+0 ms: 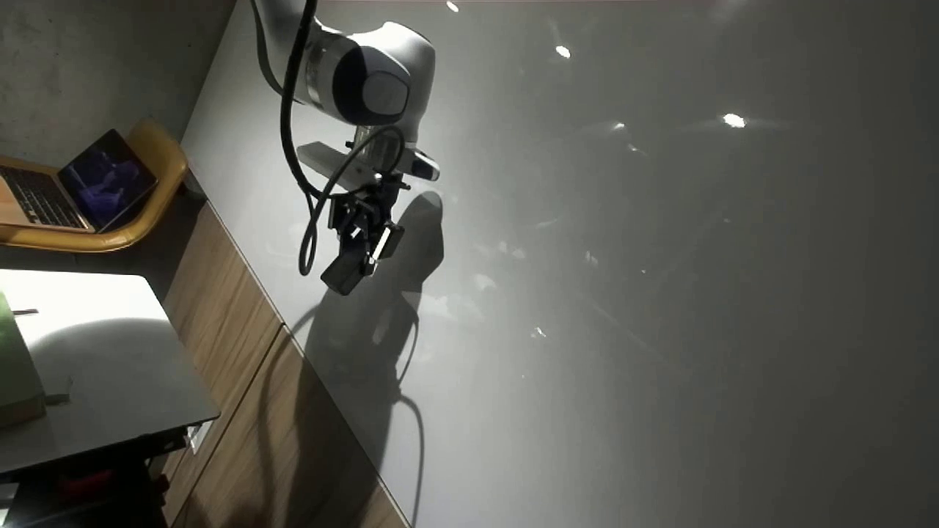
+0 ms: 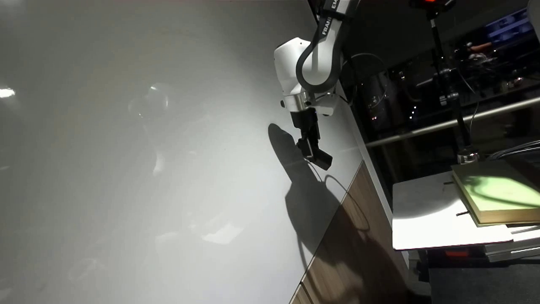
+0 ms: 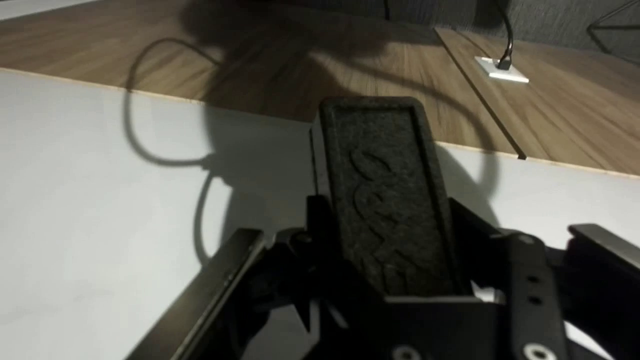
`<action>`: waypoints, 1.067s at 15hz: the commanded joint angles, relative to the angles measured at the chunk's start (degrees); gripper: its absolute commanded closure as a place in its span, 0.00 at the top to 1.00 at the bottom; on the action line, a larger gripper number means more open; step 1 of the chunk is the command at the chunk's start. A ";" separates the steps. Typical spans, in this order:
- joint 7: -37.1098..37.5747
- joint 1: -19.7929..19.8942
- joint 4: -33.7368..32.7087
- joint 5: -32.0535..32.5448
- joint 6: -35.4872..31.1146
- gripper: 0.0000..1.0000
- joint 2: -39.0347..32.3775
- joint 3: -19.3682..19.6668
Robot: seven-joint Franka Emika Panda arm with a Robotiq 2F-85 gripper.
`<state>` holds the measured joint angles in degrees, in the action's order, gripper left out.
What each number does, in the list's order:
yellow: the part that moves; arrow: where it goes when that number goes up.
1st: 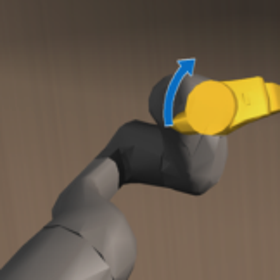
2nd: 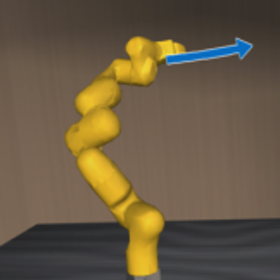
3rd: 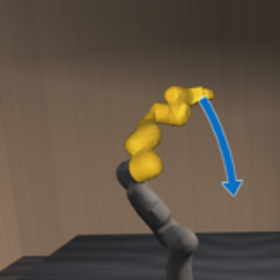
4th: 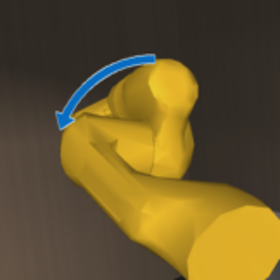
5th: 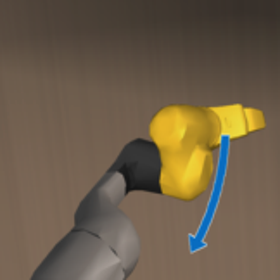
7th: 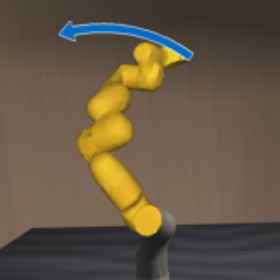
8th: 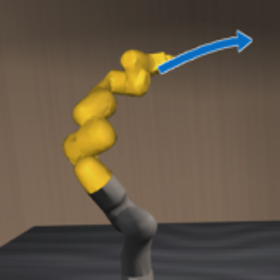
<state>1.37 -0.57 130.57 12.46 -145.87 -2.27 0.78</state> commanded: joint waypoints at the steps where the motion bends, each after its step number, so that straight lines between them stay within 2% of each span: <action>1: -3.57 1.29 -1.37 -3.27 11.63 0.34 2.86 0.69; 3: -4.96 2.36 -1.41 -4.01 16.39 0.34 2.88 1.64; 5: -6.47 3.20 -1.15 -4.89 18.16 0.34 2.09 2.26; 10: -8.30 3.12 -3.17 -4.05 13.34 0.34 -0.56 1.77; 16: -12.06 3.44 -13.93 -3.18 11.93 0.34 -6.29 1.76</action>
<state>-7.77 2.32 122.74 9.22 -134.50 -5.60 2.25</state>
